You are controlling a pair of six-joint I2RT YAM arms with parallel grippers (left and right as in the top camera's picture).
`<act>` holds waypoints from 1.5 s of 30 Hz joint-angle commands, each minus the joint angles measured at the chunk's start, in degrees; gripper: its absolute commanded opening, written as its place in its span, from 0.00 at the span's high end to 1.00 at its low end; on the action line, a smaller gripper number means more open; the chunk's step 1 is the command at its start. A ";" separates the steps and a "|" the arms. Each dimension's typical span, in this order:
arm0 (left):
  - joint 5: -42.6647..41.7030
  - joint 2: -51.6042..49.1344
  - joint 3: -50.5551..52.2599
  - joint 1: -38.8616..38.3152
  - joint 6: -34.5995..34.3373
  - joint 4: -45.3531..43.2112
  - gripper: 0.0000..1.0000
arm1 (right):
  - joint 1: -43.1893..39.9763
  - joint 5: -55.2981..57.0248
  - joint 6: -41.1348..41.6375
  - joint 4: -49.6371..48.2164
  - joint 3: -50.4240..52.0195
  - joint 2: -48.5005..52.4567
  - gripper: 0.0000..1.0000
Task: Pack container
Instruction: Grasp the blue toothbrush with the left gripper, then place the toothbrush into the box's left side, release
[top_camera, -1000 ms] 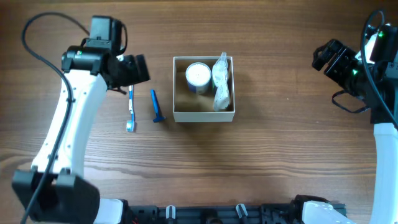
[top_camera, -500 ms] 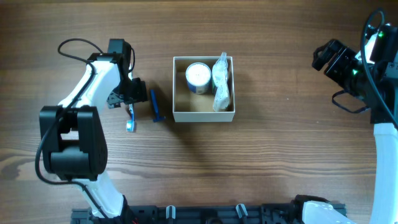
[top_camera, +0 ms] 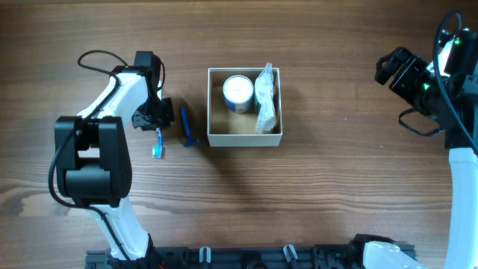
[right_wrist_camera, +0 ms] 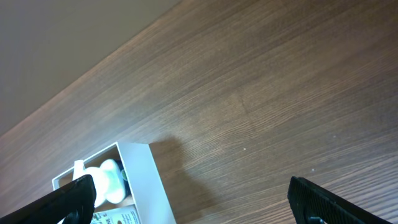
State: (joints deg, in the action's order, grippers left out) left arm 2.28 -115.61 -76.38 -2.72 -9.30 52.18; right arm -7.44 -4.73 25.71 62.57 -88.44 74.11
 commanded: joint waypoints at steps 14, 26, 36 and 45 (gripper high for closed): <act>-1.33 5.79 -2.29 -0.07 -0.11 8.09 0.96 | -0.15 -0.72 -0.04 -0.17 -0.37 0.70 0.00; -13.00 22.93 -5.84 -14.38 -3.21 1.09 0.94 | -0.13 -0.72 -0.04 -0.17 -0.37 0.70 0.00; -4.76 17.62 -5.81 -21.92 -3.58 -7.93 0.91 | -0.15 -0.72 -0.07 -0.15 -0.37 0.70 0.00; -2.82 14.58 -5.84 -21.88 -3.56 -6.10 0.67 | -0.15 -0.70 -0.04 -0.17 -0.37 0.70 0.00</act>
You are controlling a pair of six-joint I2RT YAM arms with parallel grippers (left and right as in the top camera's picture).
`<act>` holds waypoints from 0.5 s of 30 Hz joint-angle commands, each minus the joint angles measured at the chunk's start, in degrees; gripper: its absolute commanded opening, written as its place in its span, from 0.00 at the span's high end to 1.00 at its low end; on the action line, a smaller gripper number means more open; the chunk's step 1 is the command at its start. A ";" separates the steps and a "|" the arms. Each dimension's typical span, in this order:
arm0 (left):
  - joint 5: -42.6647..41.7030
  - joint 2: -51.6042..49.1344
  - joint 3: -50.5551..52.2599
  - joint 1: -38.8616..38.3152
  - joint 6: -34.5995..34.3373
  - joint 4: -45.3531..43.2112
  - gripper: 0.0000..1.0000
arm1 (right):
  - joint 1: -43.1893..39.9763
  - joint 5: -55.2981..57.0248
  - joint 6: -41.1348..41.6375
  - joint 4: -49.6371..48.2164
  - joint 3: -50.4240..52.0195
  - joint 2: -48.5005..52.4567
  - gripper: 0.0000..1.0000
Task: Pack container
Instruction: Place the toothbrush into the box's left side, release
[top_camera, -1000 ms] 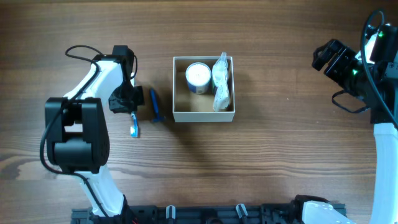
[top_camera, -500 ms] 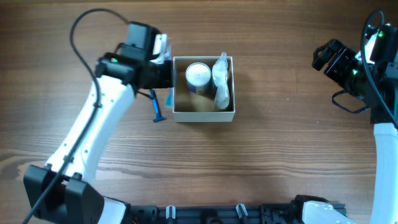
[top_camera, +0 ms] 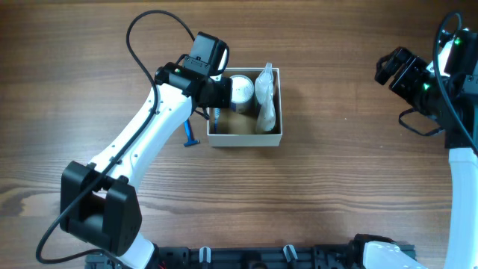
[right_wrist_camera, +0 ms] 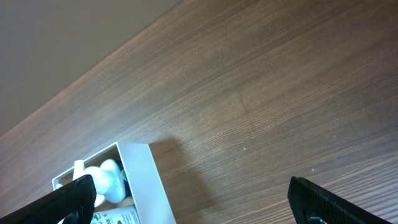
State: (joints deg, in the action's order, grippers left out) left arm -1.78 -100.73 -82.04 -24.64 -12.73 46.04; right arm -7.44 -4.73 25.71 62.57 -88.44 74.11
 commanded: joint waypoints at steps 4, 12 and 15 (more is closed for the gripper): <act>1.46 2.40 -0.31 1.07 -2.75 0.79 0.59 | -0.15 -0.72 -0.07 -0.17 -0.37 0.70 0.00; 3.26 6.95 -0.33 9.46 -4.28 9.51 0.45 | -0.15 -0.70 -0.04 -0.17 -0.37 0.70 0.00; 3.10 5.55 1.01 14.16 -5.46 11.04 0.40 | -0.15 -0.72 -0.07 -0.17 -0.37 0.70 0.00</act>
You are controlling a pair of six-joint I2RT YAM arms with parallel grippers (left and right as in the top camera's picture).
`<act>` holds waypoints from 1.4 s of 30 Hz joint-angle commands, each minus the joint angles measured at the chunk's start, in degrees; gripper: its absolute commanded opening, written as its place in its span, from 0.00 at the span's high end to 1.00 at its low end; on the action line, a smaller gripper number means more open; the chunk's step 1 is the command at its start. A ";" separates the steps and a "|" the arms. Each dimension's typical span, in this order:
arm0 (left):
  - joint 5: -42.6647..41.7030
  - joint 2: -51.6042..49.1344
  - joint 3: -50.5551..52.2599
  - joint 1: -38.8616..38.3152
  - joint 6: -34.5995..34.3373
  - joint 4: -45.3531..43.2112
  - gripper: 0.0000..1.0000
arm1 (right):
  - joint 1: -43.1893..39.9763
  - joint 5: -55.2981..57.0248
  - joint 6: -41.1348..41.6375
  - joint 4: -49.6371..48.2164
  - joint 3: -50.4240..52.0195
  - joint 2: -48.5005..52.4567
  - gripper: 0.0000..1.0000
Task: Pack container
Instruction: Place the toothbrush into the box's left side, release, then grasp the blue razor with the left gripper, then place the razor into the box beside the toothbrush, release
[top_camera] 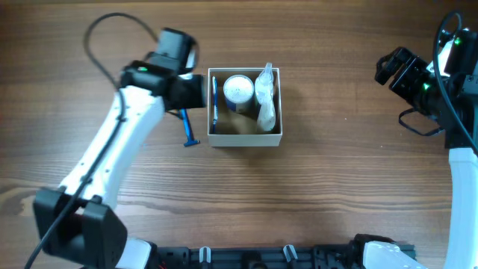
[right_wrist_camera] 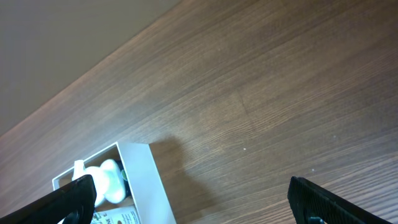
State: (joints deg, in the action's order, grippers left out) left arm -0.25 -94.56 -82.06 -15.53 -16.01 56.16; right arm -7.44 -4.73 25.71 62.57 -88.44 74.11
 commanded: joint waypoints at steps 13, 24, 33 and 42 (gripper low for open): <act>-9.27 -16.06 6.16 9.31 -3.80 -7.17 0.39 | -0.15 -0.72 -0.04 -0.17 -0.37 0.70 0.00; -9.33 -22.71 6.16 7.10 -3.98 -9.22 0.52 | -0.15 -0.72 -0.07 -0.15 -0.37 0.70 0.00; -9.11 -22.51 5.88 6.60 -4.00 -7.06 0.92 | -0.13 -0.70 -0.07 -0.17 -0.37 0.70 0.00; -6.10 -12.87 2.60 8.35 -3.96 0.39 0.96 | -0.13 -0.72 -0.07 -0.17 -0.37 0.70 0.00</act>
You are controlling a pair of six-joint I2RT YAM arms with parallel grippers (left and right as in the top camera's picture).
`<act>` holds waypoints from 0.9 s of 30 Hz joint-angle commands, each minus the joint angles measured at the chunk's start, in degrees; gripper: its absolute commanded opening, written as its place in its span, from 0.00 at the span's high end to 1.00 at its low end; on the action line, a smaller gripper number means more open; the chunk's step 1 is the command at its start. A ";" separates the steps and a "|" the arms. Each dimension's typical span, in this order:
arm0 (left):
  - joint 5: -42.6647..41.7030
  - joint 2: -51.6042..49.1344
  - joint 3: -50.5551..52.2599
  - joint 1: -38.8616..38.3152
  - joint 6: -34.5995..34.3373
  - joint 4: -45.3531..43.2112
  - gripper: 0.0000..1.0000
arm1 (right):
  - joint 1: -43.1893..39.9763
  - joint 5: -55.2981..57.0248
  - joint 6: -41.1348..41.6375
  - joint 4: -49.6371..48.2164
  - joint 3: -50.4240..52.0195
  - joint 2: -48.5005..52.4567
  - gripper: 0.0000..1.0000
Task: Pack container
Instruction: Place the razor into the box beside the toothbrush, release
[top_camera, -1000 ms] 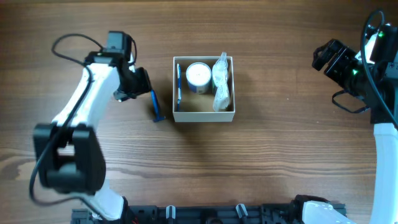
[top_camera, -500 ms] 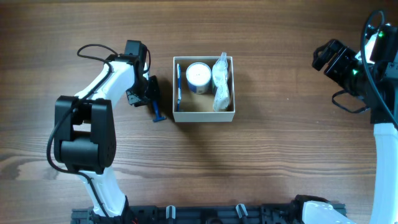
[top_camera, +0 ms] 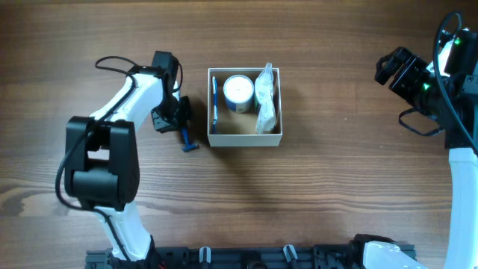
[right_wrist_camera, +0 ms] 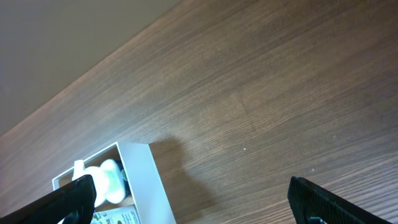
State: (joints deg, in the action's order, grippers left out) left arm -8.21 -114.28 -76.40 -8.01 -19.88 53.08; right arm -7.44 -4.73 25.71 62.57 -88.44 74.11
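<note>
A white cardboard box [top_camera: 245, 139] stands mid-table. In it a blue toothbrush [top_camera: 214, 101] lies along the left wall, beside a round white jar [top_camera: 238, 91] and a clear bag [top_camera: 265, 101]. The right wrist view shows the box's corner [right_wrist_camera: 149, 180]. A blue razor [top_camera: 188, 140] lies on the table just left of the box. My left gripper [top_camera: 178, 117] hangs over the razor's handle and hides its upper part; its fingertips are hidden. At the far right my right gripper [top_camera: 388, 67] [right_wrist_camera: 193, 208] stands wide open, high above the table, with nothing in it.
The brown wooden table [top_camera: 336, 187] spreads out all round the box. A black cable [top_camera: 112, 63] loops from the left arm. The arms' base rail [top_camera: 246, 258] runs along the front edge.
My left gripper was beside the upper left wall of the box; now it is lower down, over the razor's handle. The toothbrush lies in the box as before. The right arm has not moved.
First my left gripper was at the toothbrush lying on the table left of the razor. Then it was over the box's left side with the toothbrush. Later the toothbrush lay inside along the left wall, the gripper outside. Now the gripper is over the razor.
</note>
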 commanded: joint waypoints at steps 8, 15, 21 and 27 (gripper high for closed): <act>1.81 20.81 -9.03 -5.88 0.48 4.13 0.94 | -0.13 -0.70 -0.07 -0.17 -0.37 0.70 0.00; 9.97 19.17 -9.01 -15.17 4.72 -3.52 0.92 | -0.15 -0.70 -0.07 -0.17 -0.37 0.76 0.00; 12.24 11.96 -9.01 -17.03 7.13 -5.27 0.93 | -0.15 -0.72 -0.07 -0.17 -0.37 0.81 0.00; 12.20 8.13 -9.01 -16.63 7.08 -5.33 0.83 | -0.15 -0.70 -0.07 -0.17 -0.37 0.81 0.00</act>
State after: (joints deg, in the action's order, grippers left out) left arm 2.26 -105.08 -85.49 -25.02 -14.15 47.24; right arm -7.44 -4.73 25.71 62.57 -88.44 74.19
